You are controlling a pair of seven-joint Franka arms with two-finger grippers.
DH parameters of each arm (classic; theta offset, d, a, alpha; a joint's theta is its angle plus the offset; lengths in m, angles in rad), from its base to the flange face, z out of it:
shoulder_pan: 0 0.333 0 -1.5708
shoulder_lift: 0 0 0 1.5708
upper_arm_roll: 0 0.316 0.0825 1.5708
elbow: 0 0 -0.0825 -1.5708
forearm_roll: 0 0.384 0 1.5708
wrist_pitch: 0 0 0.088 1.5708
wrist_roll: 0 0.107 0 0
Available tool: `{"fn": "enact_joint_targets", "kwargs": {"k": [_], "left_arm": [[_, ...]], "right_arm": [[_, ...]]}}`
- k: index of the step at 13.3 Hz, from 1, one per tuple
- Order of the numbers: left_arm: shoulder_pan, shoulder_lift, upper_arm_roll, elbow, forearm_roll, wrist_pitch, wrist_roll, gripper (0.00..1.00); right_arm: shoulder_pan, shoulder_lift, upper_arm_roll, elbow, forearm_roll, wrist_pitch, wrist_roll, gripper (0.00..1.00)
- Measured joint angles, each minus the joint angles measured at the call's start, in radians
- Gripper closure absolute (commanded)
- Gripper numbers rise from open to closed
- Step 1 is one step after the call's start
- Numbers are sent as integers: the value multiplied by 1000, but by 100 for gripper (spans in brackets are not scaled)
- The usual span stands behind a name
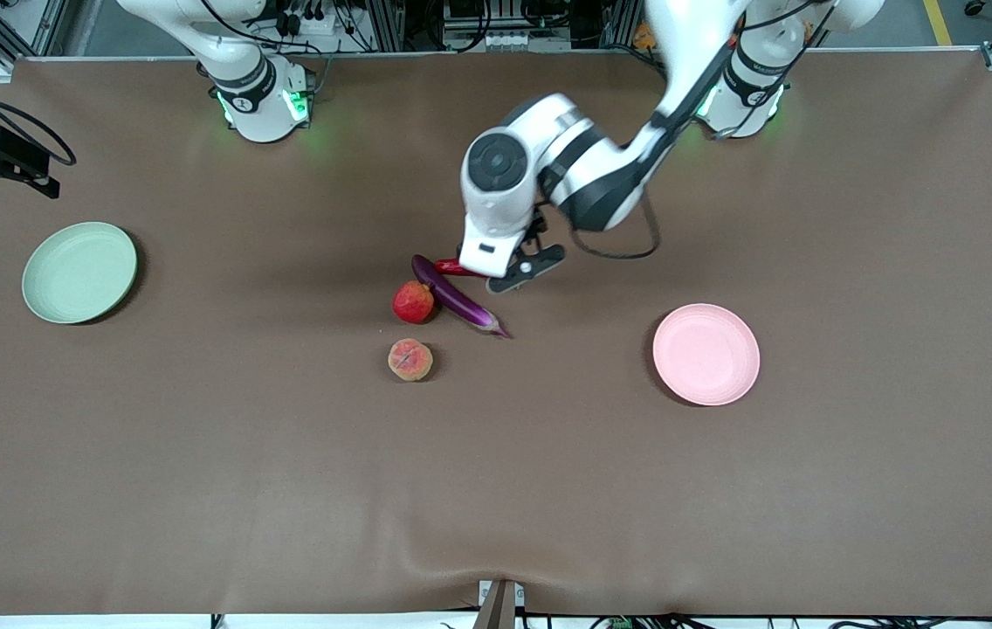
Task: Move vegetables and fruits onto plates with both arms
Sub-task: 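Reach the left gripper down and grasp the purple eggplant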
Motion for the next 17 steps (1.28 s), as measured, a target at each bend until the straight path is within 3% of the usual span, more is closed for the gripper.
{"fn": "enact_joint_targets", "kwargs": {"k": [2, 8, 13, 15, 16, 17], "left_arm": [[-9, 57, 22, 6, 1, 119, -88, 0], [9, 126, 80, 12, 1, 276, -222, 0], [-12, 194, 84, 14, 1, 325, -245, 0], [-39, 214, 117, 30, 1, 336, -268, 0], [-55, 226, 133, 43, 1, 336, -294, 5], [-68, 235, 142, 53, 1, 336, -319, 31]], "right_arm": [[0, 0, 0, 0, 0, 0, 0, 0], [-1, 3, 0, 0, 0, 0, 0, 0], [-1, 10, 0, 0, 0, 0, 0, 0], [-1, 10, 0, 0, 0, 0, 0, 0], [-1, 10, 0, 0, 0, 0, 0, 0], [-1, 10, 0, 0, 0, 0, 0, 0]]}}
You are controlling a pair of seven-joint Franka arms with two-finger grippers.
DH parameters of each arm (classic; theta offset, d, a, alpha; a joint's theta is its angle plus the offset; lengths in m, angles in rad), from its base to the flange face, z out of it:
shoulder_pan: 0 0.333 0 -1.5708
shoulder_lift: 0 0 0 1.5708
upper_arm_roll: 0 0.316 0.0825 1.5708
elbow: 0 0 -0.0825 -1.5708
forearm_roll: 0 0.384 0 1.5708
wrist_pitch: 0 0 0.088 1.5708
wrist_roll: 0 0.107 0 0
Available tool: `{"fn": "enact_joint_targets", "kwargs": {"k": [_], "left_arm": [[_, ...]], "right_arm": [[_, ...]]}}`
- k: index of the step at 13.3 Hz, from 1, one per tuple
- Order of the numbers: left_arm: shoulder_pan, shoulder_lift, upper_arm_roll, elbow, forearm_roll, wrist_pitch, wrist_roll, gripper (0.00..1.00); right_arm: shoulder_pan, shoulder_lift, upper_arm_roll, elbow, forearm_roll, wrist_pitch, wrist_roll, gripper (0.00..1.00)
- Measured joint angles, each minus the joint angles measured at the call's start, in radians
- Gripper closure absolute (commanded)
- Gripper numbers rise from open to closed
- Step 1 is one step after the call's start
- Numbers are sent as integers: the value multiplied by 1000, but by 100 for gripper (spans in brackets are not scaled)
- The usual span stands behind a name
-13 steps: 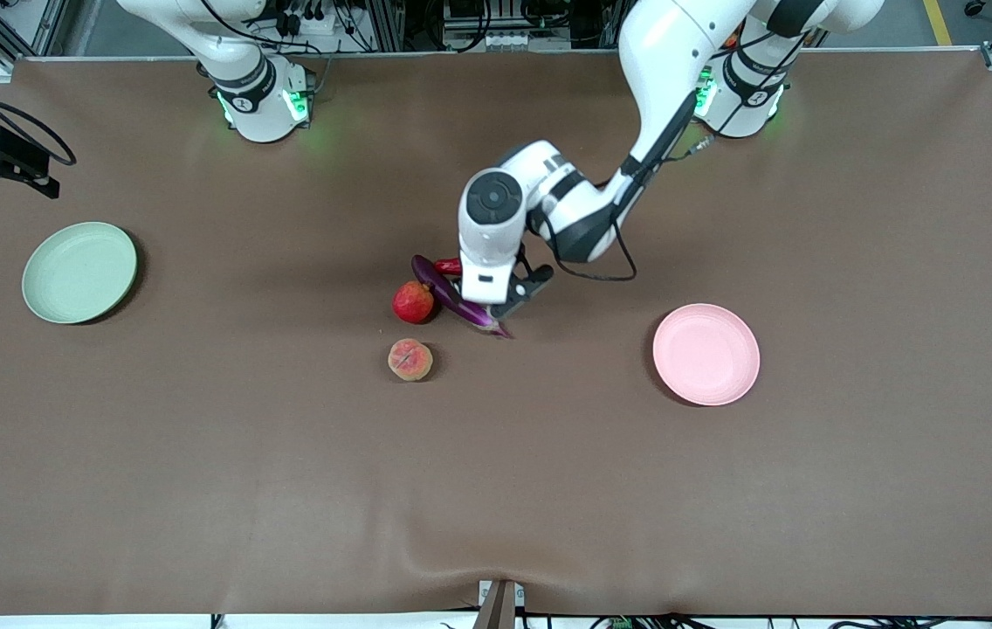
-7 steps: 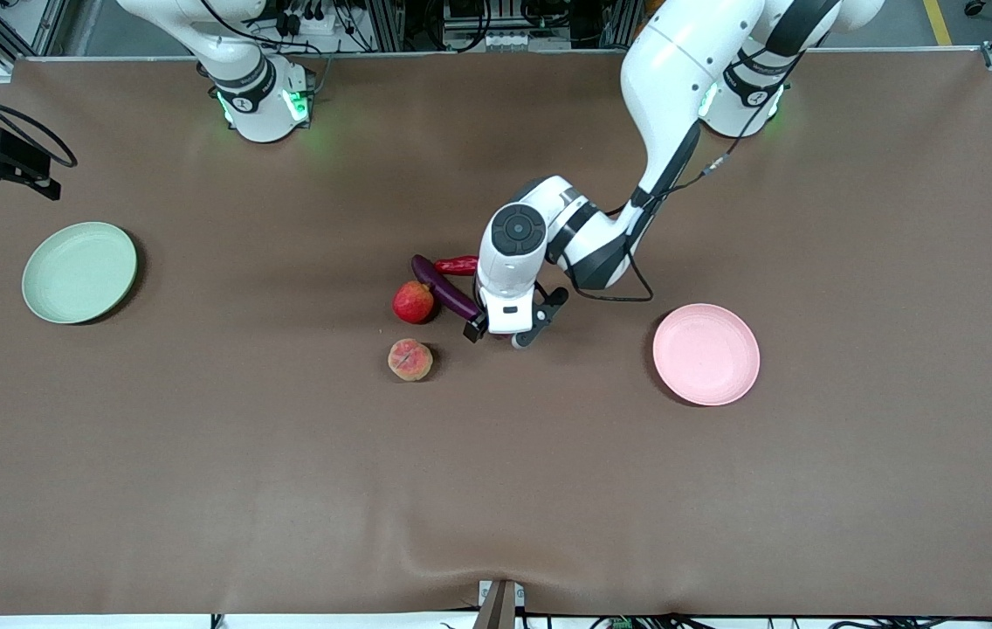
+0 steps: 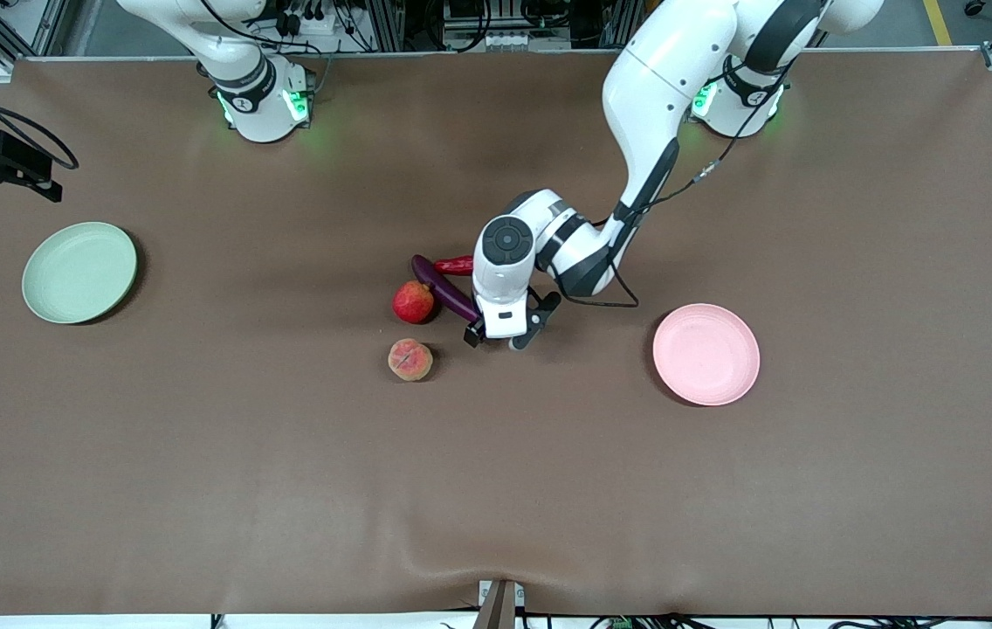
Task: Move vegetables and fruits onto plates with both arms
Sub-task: 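Reach the left gripper down and grasp the purple eggplant, then carry the eggplant to the pink plate while the right gripper reaches the peach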
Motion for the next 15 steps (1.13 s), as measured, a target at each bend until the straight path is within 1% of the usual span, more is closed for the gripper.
{"fn": "enact_joint_targets", "kwargs": {"k": [1, 2, 3, 4, 5, 8, 12, 13, 15], "left_arm": [[-9, 6, 4, 7, 0, 0, -17, 61], [-15, 10, 6, 12, 0, 0, -32, 77], [-18, 12, 6, 14, 0, 0, -44, 90], [-20, 12, 7, 15, 3, 0, -46, 96], [-21, 12, 7, 15, 16, -1, -46, 100], [-14, 9, 15, 29, 90, -31, -47, 100], [45, -26, 28, 47, 135, -166, 28, 100], [64, -45, 31, 49, 135, -198, 50, 100], [101, -99, 41, 55, 137, -279, 67, 100]], "right_arm": [[0, 0, 0, 0, 0, 0, 0, 0], [0, 0, 0, 0, 0, 0, 0, 0], [0, 1, 0, 0, 0, 0, 0, 0], [-1, 2, 0, 0, 0, 0, 0, 0], [-1, 3, 0, 0, 0, 0, 0, 0], [-2, 28, 0, 0, 0, -1, 0, 0], [-3, 50, 0, 0, 0, 0, 0, 0], [-3, 55, 0, -1, 0, -2, 0, 0], [-4, 97, 0, -2, 0, -2, -1, 0]]}}
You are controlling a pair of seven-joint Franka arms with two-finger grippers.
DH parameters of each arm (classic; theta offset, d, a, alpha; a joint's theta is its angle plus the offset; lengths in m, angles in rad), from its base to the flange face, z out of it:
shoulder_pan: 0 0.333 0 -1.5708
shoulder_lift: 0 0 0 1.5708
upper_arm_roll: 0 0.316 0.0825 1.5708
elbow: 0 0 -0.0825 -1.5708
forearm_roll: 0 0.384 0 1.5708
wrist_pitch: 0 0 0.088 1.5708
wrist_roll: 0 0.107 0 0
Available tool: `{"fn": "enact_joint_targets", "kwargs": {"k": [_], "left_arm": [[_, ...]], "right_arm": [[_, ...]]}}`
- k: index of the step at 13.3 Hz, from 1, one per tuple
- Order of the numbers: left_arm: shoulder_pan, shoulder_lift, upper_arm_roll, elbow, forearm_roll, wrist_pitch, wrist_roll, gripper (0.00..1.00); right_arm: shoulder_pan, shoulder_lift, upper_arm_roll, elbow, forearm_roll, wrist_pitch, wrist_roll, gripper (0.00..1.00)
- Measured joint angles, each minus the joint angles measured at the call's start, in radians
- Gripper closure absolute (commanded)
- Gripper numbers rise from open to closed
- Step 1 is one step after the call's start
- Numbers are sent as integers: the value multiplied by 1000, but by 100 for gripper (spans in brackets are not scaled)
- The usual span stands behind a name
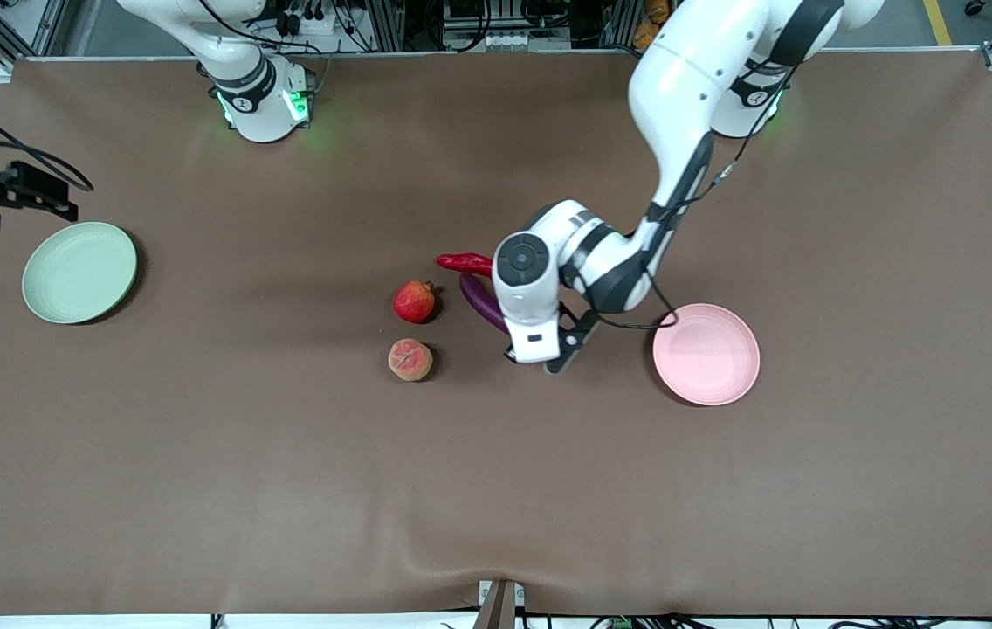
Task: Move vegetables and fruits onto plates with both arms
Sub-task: 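Carry the eggplant to the pink plate while the right gripper reaches the peach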
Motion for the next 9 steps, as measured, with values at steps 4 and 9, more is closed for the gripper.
{"fn": "enact_joint_targets", "kwargs": {"k": [4, 9], "left_arm": [[108, -132, 76, 5, 4, -142, 5, 100], [343, -140, 98, -15, 5, -144, 71, 100]], "right_arm": [[1, 93, 4, 1, -2, 4, -1, 0], [115, 135, 19, 1, 8, 64, 200, 0]]}}
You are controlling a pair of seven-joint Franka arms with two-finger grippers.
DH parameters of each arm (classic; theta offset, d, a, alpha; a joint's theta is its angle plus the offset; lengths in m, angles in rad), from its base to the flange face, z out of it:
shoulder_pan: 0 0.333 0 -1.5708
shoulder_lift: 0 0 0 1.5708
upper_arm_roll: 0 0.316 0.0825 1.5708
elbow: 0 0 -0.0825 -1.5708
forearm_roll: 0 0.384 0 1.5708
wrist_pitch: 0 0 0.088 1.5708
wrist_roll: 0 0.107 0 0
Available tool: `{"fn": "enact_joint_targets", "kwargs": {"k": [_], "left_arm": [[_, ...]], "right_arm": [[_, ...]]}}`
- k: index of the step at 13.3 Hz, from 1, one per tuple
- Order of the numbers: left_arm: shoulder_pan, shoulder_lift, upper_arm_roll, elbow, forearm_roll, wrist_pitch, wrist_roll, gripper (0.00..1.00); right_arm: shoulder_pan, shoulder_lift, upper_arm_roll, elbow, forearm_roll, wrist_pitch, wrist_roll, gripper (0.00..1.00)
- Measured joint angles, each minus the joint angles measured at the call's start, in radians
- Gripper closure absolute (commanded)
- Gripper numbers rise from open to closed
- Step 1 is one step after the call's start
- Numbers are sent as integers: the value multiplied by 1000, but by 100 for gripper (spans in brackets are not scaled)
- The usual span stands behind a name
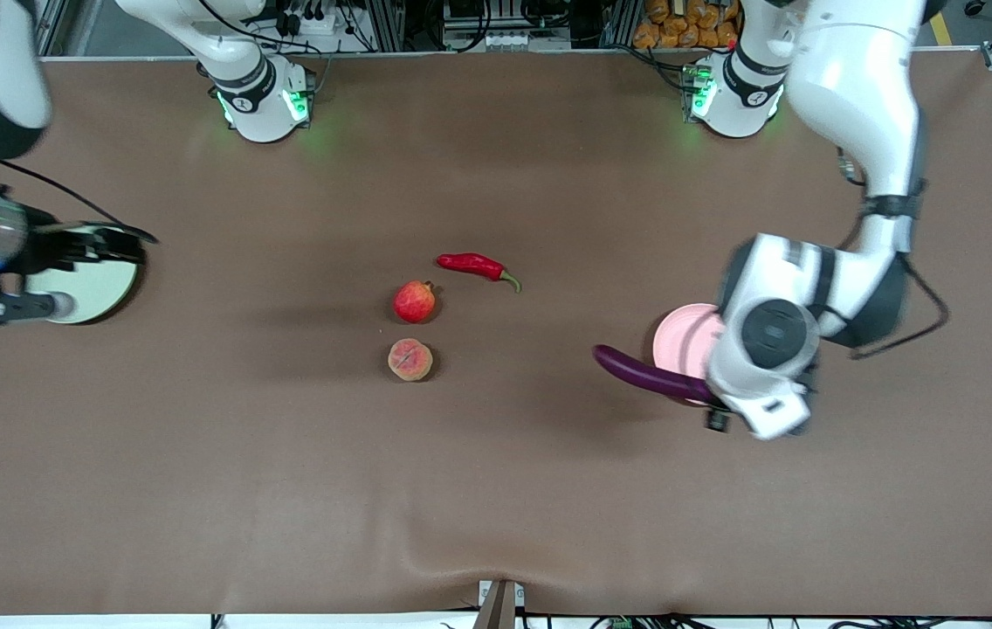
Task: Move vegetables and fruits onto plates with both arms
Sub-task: 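Carry the eggplant to the pink plate while the right gripper reaches the peach, then lower the eggplant onto the pink plate while the right gripper lifts the peach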
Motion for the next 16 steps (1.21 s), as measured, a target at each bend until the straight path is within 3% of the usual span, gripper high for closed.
{"fn": "enact_joint_targets", "kwargs": {"k": [4, 10, 12, 15, 16], "left_arm": [[62, 27, -5, -41, -3, -2, 92, 100], [66, 33, -10, -195, -3, -2, 135, 99], [75, 31, -7, -203, -3, -2, 137, 92], [85, 31, -6, -212, -3, -2, 138, 42], [89, 31, -6, -217, -3, -2, 138, 0]], "right_arm": [[174, 116, 9, -1, 99, 181, 295, 0], [336, 290, 9, -4, 107, 497, 535, 0], [370, 362, 8, -5, 107, 608, 545, 0], [403, 448, 7, -5, 105, 701, 547, 0], [413, 464, 6, -4, 102, 712, 553, 0]]}}
